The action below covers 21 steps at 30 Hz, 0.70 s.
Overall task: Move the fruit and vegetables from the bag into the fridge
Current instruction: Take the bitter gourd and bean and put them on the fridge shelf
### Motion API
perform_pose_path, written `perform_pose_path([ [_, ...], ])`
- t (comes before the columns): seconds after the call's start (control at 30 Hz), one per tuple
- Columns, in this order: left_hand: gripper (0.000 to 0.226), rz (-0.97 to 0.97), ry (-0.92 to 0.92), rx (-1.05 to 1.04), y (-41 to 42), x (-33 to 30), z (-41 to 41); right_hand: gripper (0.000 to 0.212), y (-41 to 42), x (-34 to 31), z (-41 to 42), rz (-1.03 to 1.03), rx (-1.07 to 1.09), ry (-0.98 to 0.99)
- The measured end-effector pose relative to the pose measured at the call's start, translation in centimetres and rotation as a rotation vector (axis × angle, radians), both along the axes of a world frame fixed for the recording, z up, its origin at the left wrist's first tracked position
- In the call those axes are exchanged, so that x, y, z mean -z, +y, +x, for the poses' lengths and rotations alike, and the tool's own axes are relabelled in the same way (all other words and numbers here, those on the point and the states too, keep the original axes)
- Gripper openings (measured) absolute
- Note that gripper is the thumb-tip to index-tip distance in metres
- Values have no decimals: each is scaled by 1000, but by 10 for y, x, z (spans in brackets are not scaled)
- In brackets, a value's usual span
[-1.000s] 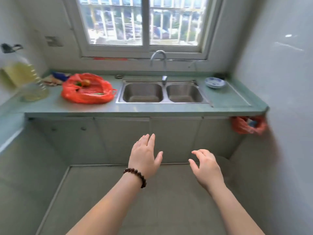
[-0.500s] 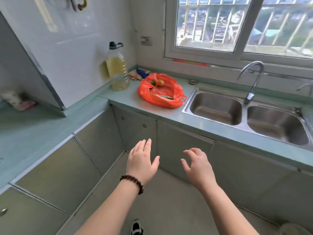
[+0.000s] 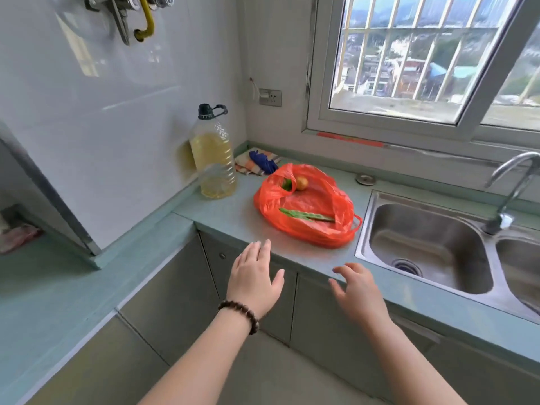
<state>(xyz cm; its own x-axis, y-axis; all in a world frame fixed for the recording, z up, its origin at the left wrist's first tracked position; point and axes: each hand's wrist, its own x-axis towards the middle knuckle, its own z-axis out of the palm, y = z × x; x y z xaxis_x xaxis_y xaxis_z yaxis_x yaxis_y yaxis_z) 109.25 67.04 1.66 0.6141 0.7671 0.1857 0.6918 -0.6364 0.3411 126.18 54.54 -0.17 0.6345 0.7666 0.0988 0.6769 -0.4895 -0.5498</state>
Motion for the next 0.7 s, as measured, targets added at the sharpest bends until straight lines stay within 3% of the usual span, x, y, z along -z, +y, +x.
perform_pose_path([
  [0.7, 56, -134, 45, 304, 224, 47, 182, 31, 214, 48, 152, -49, 86, 81],
])
